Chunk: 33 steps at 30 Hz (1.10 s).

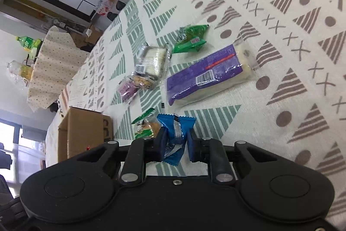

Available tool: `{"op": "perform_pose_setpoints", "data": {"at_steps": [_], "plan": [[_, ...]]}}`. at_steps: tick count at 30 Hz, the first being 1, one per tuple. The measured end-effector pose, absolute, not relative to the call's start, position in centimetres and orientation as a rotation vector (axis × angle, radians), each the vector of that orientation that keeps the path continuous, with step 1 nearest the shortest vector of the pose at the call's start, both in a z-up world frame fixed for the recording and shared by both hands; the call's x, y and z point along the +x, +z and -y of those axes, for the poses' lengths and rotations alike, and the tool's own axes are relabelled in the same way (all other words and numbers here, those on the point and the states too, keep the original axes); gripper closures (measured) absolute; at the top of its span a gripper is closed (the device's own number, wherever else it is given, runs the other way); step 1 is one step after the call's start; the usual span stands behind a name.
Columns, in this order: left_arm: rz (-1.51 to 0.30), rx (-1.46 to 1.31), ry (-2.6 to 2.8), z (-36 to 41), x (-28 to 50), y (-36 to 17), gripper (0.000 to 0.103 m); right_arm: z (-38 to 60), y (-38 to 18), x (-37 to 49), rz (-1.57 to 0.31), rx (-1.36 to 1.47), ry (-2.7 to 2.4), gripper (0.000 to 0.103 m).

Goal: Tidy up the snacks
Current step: 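Grasp the red stick snack with the left gripper while the right grasps a blue candy, then carry both snacks into the cardboard box and open both grippers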

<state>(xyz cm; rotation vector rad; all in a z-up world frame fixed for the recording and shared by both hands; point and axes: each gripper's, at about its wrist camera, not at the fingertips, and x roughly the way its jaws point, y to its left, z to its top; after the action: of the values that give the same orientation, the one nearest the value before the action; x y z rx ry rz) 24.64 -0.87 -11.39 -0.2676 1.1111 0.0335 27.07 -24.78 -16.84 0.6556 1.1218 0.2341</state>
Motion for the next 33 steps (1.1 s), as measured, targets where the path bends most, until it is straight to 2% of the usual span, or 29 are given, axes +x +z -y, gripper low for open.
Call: {"op": "perform_pose_setpoints", "data": {"at_steps": [15,33], "plan": [[-1.033,-0.3,0.019,-0.2,20.3,-8.5,0.084,23.2,-12.2,22.4,-1.021,0.624,0.247,0.084],[-0.956,-0.326,0.046,-4.0,18.0,-5.2,0.084,18.2,-8.6,21.3,-0.96,0.561,0.338,0.084]]}}
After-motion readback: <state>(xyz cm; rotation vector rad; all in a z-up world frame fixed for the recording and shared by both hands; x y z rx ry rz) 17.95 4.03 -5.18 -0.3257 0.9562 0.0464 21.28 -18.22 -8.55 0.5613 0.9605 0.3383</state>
